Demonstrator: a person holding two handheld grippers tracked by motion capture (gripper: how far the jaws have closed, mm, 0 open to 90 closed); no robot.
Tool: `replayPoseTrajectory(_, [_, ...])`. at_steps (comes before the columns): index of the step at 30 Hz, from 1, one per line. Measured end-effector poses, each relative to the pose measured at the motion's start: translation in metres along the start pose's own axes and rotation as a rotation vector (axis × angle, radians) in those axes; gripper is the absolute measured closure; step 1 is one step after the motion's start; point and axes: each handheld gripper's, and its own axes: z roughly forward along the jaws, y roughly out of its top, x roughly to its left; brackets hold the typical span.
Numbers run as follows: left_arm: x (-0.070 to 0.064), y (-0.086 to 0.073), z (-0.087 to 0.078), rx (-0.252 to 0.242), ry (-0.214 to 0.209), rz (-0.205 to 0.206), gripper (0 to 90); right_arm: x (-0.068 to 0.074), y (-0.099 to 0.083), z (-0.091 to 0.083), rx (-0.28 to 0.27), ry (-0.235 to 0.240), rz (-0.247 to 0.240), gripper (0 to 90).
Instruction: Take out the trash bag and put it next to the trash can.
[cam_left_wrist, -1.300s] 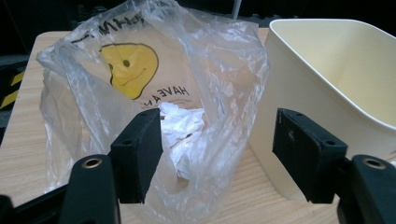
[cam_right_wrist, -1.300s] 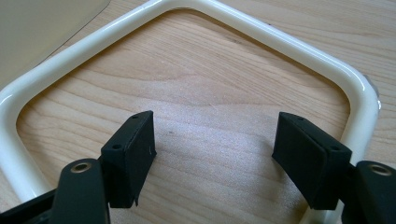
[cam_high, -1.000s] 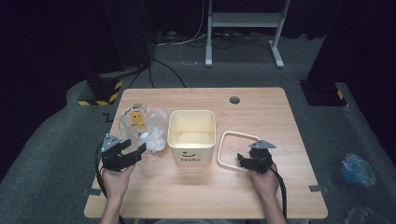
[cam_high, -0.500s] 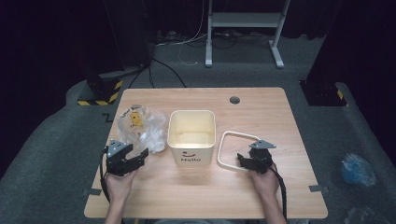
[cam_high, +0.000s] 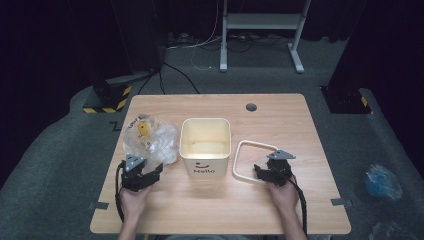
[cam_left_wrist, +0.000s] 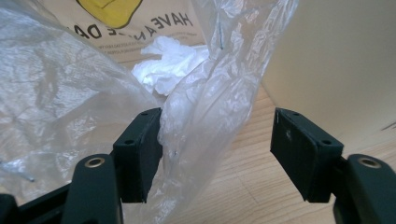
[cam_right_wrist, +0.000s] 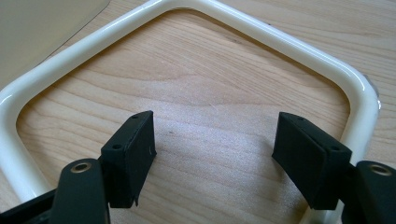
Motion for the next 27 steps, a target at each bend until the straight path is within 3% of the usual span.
replayPoseTrajectory(27, [-0.01,-0.028,0.038,0.0,0.049,0.027,35.1,0.0,0.0,0.0,0.0,-0.002,0.001,29.4])
